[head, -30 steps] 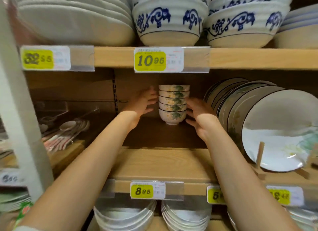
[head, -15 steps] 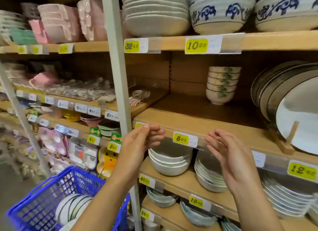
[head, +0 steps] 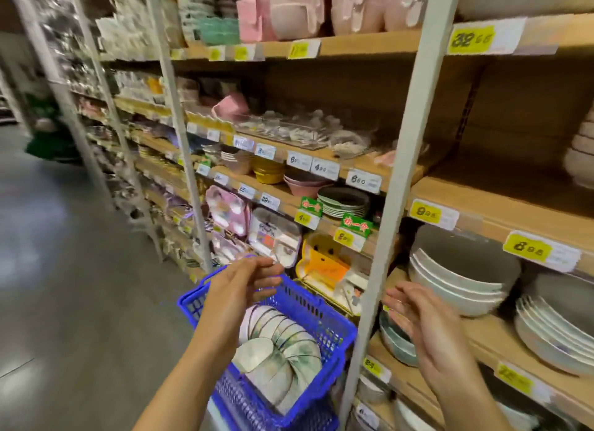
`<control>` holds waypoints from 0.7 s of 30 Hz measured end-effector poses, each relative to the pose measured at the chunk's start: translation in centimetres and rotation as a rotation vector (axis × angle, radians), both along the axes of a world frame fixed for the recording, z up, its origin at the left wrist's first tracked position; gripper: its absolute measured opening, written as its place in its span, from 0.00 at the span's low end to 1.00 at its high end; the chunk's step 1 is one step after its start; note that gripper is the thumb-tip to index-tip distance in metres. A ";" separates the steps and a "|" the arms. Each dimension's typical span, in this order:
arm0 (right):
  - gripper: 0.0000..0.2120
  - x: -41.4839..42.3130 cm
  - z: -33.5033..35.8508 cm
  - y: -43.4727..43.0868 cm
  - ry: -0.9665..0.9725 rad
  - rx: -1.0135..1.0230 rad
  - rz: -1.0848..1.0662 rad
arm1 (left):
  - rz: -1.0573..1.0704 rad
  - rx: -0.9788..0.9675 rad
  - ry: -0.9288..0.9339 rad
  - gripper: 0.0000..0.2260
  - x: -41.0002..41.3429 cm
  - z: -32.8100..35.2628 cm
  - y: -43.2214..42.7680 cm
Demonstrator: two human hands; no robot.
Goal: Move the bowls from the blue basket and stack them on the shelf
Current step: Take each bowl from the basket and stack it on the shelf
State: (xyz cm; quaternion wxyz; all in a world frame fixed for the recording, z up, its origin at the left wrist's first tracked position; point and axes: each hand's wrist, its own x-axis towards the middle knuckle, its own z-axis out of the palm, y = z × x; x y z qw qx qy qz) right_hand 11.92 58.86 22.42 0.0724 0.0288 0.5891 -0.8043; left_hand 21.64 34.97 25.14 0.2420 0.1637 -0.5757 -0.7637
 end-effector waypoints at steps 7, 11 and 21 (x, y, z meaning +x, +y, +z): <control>0.08 0.8 -6.3 -13.5 -0.070 0.223 0.179 | 0.046 0.041 -0.250 0.10 3.0 -5.0 -11.6; 0.08 0.6 -9.8 -19.0 -0.119 0.378 0.248 | 0.028 0.067 -0.396 0.10 2.6 -8.5 -16.6; 0.15 -4.0 -20.7 -26.3 -0.231 0.761 0.271 | -0.118 -0.097 -0.675 0.09 -4.7 -16.3 -24.7</control>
